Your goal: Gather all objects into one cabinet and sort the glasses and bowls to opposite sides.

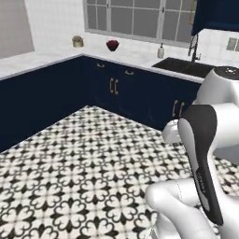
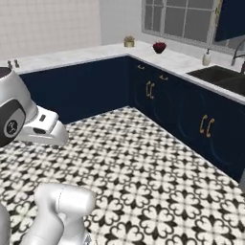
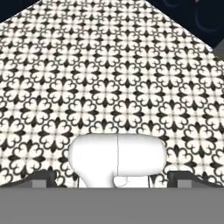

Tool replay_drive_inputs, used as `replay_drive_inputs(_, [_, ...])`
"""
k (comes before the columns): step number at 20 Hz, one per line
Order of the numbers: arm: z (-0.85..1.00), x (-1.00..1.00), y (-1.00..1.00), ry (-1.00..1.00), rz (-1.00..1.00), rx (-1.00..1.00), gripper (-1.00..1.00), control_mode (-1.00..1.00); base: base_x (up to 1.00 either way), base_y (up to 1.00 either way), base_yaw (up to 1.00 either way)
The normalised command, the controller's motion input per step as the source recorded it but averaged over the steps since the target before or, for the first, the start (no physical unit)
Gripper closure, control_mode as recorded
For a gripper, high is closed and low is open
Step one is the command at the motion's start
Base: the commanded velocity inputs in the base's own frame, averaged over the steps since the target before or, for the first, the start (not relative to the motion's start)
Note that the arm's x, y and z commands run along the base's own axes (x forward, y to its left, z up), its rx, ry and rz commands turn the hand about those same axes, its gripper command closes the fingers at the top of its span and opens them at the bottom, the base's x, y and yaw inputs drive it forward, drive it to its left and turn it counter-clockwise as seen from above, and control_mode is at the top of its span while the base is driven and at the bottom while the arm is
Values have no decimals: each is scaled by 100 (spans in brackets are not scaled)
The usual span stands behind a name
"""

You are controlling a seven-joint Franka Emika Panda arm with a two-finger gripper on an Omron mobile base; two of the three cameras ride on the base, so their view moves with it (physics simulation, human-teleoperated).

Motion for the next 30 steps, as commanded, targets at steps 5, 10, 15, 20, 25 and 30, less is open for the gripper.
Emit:
replay_drive_inputs(5, [0,0,0,0,0,0,-100,100,16,39,-65])
replay_drive_inputs(10, [0,0,0,0,0,0,-100,100,34,52,-63])
replay_drive_inputs(15, [0,0,0,0,0,0,-100,100,34,10,-44])
replay_drive_inputs(20, [0,0,0,0,0,0,-100,100,62,10,-45])
replay_drive_inputs(25, [0,0,0,0,0,0,-100,100,76,18,-41])
replay_drive_inputs(30, [0,0,0,0,0,0,-100,100,79,33,-35])
